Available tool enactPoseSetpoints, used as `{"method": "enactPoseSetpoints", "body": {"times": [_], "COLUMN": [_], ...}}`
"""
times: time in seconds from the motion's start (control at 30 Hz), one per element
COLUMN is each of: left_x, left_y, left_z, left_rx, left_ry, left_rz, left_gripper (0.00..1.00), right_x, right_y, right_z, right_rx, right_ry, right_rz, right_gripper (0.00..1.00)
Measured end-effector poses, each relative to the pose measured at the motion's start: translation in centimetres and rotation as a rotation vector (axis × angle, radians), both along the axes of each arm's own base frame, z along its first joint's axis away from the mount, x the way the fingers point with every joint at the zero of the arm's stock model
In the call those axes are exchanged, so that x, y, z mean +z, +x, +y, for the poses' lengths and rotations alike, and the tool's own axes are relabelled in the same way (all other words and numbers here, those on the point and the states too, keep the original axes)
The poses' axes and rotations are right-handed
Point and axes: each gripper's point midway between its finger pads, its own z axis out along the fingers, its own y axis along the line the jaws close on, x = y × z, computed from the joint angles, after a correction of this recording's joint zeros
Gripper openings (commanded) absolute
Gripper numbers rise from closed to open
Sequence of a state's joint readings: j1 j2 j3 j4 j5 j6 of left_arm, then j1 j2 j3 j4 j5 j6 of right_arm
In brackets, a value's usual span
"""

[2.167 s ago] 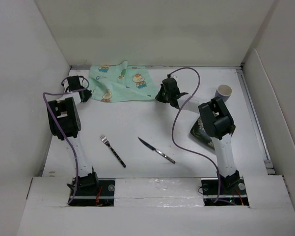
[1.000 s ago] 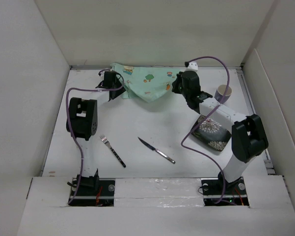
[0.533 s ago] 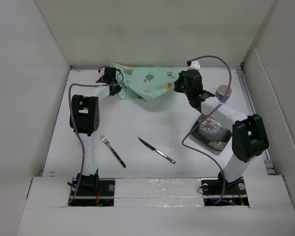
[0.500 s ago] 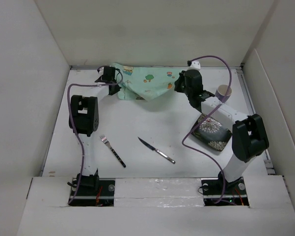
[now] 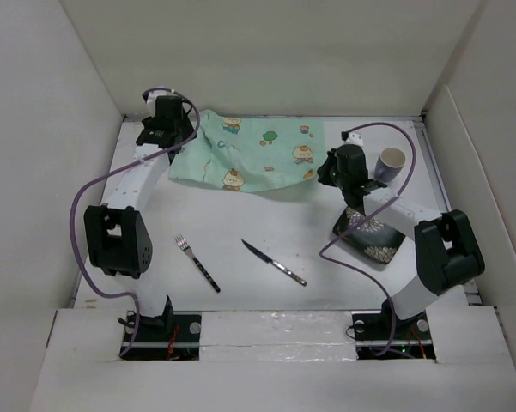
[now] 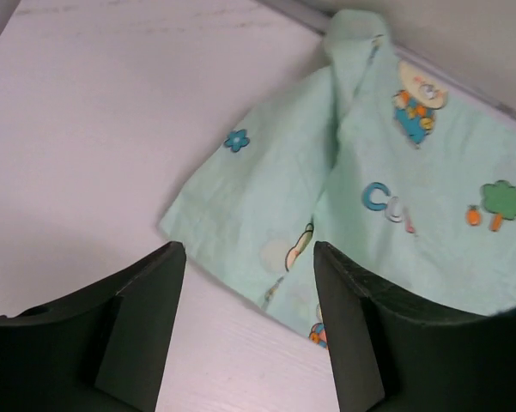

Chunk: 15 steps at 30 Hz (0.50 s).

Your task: Set the dinner table for one person

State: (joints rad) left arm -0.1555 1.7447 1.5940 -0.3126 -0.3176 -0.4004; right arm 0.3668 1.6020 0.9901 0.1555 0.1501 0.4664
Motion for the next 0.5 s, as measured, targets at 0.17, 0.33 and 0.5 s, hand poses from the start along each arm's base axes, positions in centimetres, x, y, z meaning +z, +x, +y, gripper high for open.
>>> {"method": "enactPoseSetpoints", "body": {"times": [0.17, 0.33, 0.5], "left_x": [-7.8, -13.8, -16.1], "left_y": [-3.6, -4.2, -3.1], "left_z": [2.2, 2.0, 1.6], "left_rx": [0.065, 0.096, 0.113], "left_ry": [-0.008, -0.050, -0.097], "left_rz": [0.168, 0.284, 0.292], "left_gripper": [0.58, 0.57, 0.55], "right_x": [0.4, 2.0, 2.0], "right_y": [-0.9, -0.6, -0.5], "right_z": [-0.7, -0.9, -0.7], "right_rx": [-0.013, -0.015, -0.007], "right_ry": [0.015, 0.036, 0.039], "right_rz": [-0.007, -0.051, -0.052], "right_gripper": [0.00, 0.00, 0.00]}}
